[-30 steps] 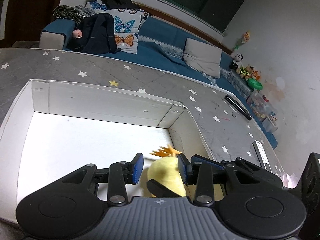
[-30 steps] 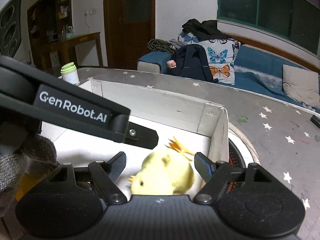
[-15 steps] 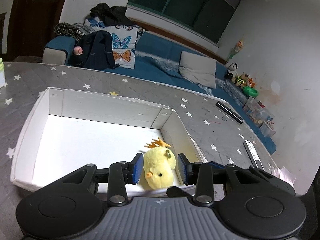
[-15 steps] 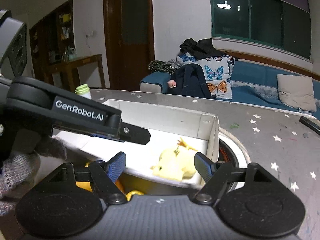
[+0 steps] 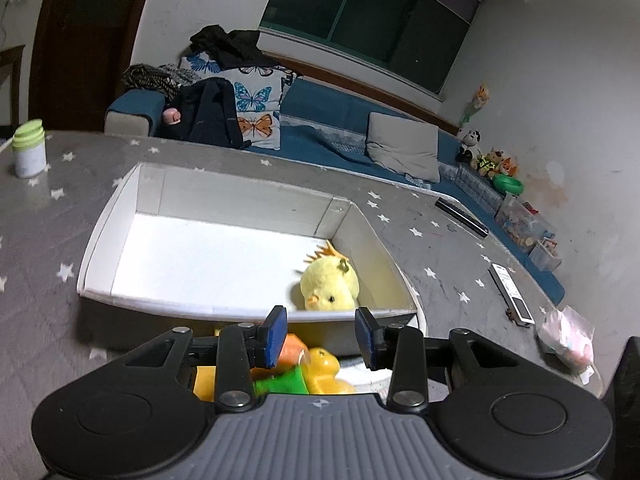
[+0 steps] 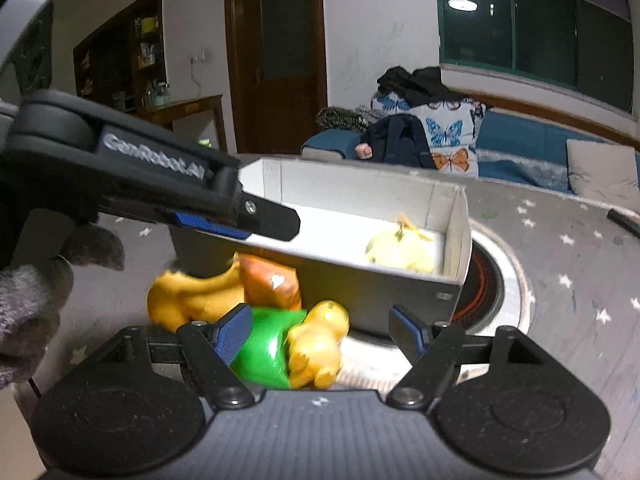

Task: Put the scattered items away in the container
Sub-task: 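Open the left tool and withdraw it from the box, then reach the left tool to the yellow rubber duck and grasp it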

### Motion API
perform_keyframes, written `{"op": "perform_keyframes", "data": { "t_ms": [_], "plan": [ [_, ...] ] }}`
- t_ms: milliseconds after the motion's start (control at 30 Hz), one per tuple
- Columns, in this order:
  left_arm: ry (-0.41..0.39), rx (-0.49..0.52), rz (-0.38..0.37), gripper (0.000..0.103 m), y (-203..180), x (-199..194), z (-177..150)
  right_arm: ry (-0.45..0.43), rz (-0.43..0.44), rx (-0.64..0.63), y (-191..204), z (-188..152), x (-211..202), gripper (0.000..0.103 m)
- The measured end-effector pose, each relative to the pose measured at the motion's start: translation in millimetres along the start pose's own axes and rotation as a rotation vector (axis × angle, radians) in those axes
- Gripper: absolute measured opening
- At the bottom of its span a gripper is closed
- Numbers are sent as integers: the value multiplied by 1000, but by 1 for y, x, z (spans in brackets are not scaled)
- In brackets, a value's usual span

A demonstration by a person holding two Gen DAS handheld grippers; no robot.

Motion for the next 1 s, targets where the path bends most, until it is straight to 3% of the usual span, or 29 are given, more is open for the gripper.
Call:
{"op": "perform_keyframes", "data": {
  "t_ms": [233, 767, 900, 1000],
  "plan": [
    [11, -8, -6, 40, 3, -9, -11, 29, -1, 25, 0, -13, 1, 74],
    [69, -23, -37, 36, 3, 2, -27, 79, -3, 119, -12, -30, 14, 47],
    [97, -28, -45, 36, 0, 10, -30, 84, 7, 126, -12, -32, 12, 32],
    [114, -30, -53, 38, -3, 16, -31, 87, 5, 127, -13, -32, 11, 31]
  ]
}}
Point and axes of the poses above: each gripper's, at about its wrist camera, not at the fingertips, and x roughly the way its jaws point, y to its left, z to its top, the point moved 2 cm from there along x, roughly the way its jaws point, and after that the axes turned 15 degrees about -y, right-handed, at the moved point
